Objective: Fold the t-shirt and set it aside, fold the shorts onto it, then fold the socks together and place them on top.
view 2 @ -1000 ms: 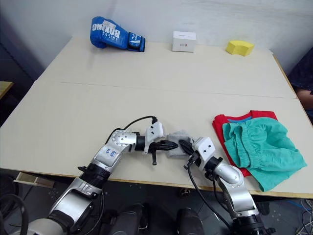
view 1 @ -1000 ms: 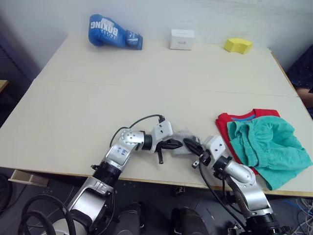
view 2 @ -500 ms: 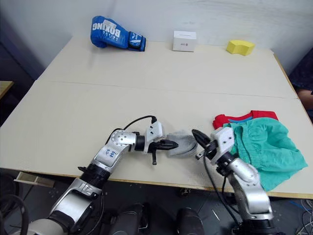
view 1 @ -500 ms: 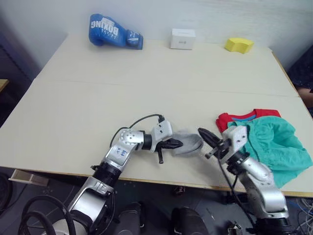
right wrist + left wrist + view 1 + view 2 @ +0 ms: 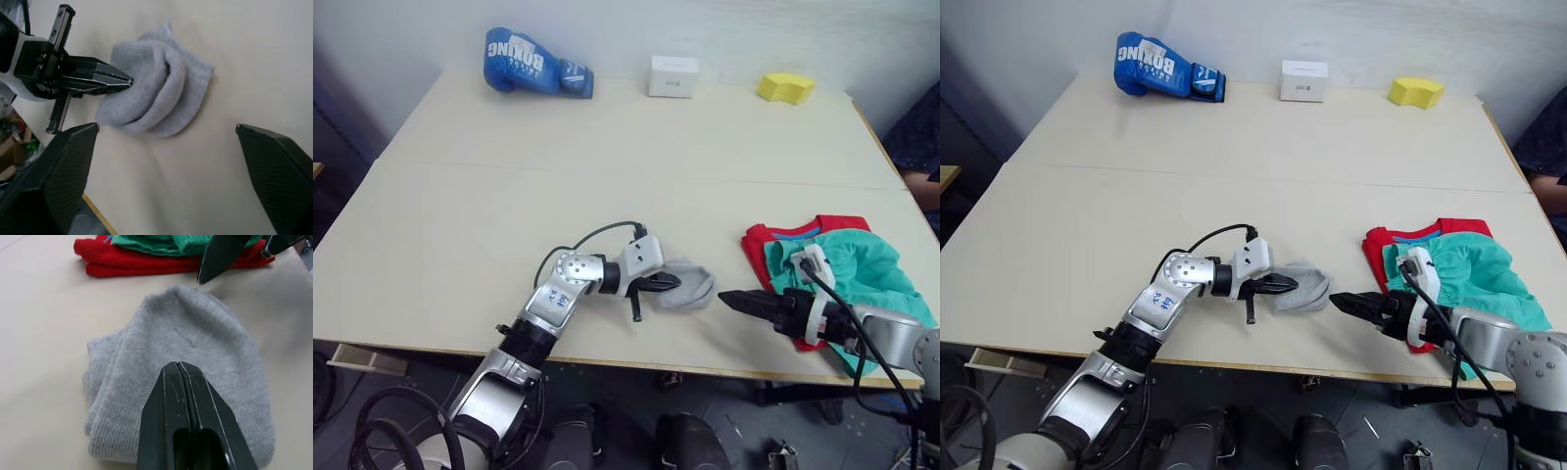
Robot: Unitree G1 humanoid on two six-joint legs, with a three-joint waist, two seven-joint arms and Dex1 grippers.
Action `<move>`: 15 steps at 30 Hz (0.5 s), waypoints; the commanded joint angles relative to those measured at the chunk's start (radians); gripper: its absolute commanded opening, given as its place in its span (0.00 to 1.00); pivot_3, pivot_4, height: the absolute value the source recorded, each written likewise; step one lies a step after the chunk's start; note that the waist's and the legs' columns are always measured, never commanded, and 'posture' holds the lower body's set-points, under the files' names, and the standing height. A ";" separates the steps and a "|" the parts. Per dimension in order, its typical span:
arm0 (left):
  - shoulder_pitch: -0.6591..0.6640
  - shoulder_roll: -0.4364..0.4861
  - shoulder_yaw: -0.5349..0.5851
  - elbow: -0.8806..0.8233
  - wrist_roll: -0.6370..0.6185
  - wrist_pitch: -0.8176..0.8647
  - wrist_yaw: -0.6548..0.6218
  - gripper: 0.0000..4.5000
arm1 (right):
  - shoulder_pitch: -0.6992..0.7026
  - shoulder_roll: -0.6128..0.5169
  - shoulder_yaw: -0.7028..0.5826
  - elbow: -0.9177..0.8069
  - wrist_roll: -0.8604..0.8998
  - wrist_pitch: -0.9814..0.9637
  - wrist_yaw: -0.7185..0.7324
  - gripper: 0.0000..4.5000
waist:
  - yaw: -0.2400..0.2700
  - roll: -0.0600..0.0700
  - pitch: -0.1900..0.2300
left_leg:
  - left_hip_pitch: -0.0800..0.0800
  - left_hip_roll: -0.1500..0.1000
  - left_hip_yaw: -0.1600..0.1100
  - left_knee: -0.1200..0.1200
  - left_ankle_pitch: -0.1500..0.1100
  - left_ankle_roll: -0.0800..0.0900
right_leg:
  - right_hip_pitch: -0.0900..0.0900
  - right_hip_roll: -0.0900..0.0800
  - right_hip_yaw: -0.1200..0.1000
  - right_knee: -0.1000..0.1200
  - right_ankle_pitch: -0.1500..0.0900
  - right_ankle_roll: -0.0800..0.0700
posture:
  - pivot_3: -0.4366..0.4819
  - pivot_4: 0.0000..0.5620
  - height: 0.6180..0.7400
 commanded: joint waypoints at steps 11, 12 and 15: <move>0.016 0.017 -0.004 -0.002 0.019 0.008 0.016 0.00 | -0.238 0.222 0.093 0.290 0.154 0.105 -0.308 0.99 | -0.023 0.000 0.000 | -0.001 0.002 0.000 0.002 0.000 0.000 | 0.000 0.002 0.000 0.001 0.000 0.000 | 0.48 0.27 1.00; 0.018 0.013 0.004 0.000 0.012 0.006 0.021 0.00 | -0.250 0.230 0.098 0.300 0.146 0.111 -0.304 0.99 | -0.025 0.000 0.000 | -0.001 0.002 0.000 0.002 0.000 0.000 | -0.001 0.002 0.000 0.002 0.000 0.000 | 0.48 0.27 1.00; 0.022 0.001 0.032 -0.006 -0.016 0.012 0.032 0.00 | -0.278 0.267 0.099 0.330 0.151 0.113 -0.308 0.99 | -0.030 0.000 0.000 | -0.001 0.002 0.001 0.002 0.000 0.000 | -0.001 0.003 0.000 0.002 0.000 0.000 | 0.48 0.27 1.00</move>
